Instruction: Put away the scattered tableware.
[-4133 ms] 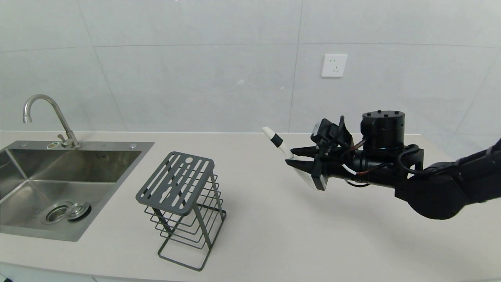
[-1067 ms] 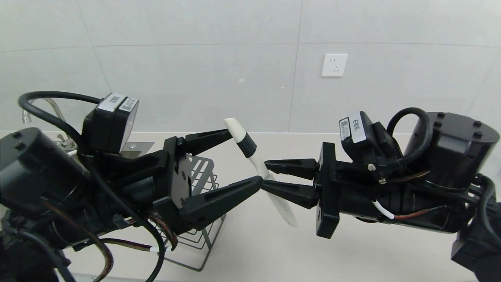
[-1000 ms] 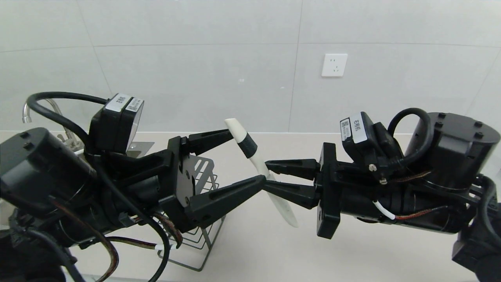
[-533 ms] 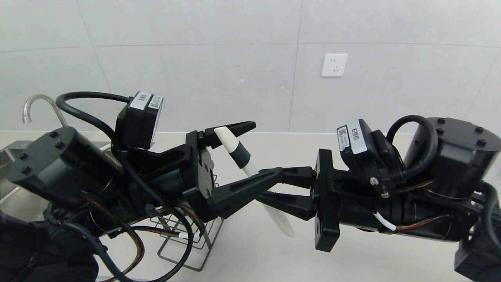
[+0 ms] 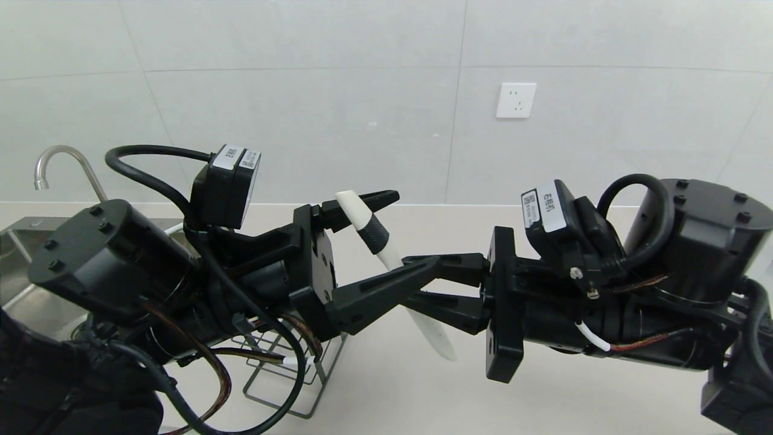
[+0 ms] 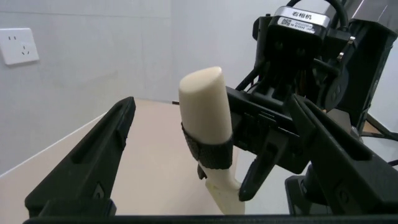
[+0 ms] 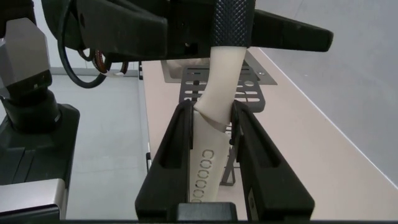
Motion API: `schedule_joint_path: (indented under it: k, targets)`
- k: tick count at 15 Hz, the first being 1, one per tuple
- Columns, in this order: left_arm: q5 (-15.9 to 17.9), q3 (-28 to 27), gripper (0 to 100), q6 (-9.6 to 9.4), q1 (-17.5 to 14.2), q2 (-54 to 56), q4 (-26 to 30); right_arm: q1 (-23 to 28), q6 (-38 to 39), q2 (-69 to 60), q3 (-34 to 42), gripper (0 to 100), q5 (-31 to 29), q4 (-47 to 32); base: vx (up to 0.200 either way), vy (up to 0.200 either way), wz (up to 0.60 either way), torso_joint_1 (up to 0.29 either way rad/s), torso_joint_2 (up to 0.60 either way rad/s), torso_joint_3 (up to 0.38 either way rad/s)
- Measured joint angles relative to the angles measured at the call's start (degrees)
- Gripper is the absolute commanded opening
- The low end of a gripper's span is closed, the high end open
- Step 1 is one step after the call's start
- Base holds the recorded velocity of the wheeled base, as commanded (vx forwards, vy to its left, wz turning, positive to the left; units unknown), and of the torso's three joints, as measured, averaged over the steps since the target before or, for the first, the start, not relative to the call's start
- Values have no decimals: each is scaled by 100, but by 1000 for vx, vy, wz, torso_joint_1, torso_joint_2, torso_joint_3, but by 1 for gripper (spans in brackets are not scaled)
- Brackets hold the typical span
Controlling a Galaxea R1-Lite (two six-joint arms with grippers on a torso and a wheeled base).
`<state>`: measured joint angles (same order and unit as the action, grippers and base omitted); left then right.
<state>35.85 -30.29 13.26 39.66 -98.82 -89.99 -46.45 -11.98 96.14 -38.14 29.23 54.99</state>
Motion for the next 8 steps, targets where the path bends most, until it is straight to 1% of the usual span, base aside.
schedule_joint_path:
  k: [5, 8]
  targets:
    - [6, -18, 100, -18, -2, 20, 2, 0, 96, -5, -44, 0, -52, 2, 0, 0, 0, 0, 0, 0]
    - [5, -176, 100, -21, -5, 48, 2, -2, 123, -5, -61, 0, -52, 0, 0, 0, 0, 0, 0, 0]
